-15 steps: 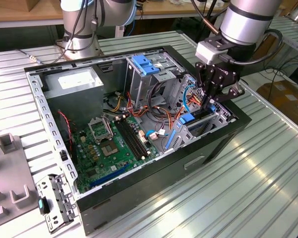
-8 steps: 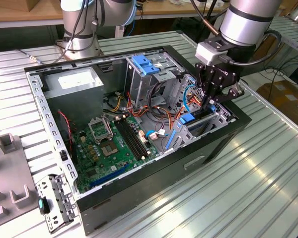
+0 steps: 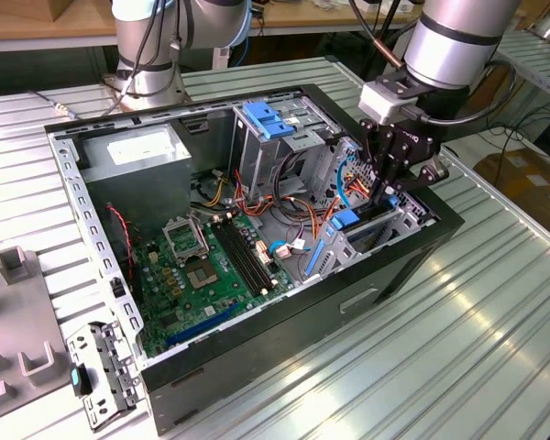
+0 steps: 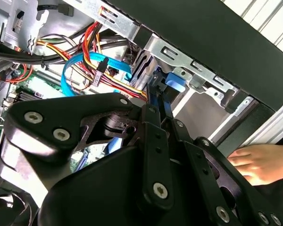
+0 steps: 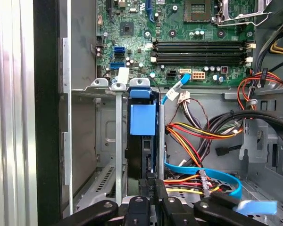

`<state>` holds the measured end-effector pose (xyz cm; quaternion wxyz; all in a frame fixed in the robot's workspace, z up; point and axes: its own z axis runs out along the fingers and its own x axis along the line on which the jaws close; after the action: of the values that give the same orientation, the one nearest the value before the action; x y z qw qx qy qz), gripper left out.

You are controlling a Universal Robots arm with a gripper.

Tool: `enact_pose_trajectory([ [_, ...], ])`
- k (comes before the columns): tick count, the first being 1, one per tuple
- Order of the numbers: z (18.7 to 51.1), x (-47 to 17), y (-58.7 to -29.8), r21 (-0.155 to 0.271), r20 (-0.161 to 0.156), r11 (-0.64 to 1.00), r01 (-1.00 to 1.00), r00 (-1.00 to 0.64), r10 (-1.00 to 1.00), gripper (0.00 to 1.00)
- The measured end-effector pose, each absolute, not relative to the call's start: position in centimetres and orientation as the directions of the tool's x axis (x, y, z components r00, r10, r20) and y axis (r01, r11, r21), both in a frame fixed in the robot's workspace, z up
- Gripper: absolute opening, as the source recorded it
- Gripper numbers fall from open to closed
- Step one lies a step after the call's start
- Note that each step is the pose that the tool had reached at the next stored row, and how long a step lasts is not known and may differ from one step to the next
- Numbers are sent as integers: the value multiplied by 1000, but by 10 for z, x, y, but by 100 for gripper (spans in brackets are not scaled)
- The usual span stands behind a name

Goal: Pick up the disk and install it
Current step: 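Insert the first disk wire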

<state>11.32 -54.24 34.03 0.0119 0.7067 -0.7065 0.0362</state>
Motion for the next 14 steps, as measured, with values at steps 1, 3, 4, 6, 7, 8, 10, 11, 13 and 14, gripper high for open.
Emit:
enact_pose_trajectory([
  [1, 339, 113, -542, -34, 69, -1, -999, -1, -998, 17],
  [3, 338, 113, -542, -34, 68, 0, -999, -2, -998, 17],
  [4, 338, 113, -542, -34, 68, 0, -999, -2, -998, 17],
  [6, 338, 113, -542, -34, 68, 0, -999, -2, -998, 17],
  [7, 338, 113, -542, -34, 67, 0, -999, -2, -998, 18],
  [8, 340, 113, -542, -34, 67, 0, -999, -2, -998, 18],
  [10, 347, 113, -542, -34, 68, 0, -999, -2, -998, 24],
  [11, 349, 113, -542, -34, 68, 0, -999, -2, -998, 24],
  [13, 349, 113, -542, -34, 68, 0, -999, -2, -998, 24],
  [14, 349, 113, -542, -34, 68, 0, -999, -2, -998, 23],
])
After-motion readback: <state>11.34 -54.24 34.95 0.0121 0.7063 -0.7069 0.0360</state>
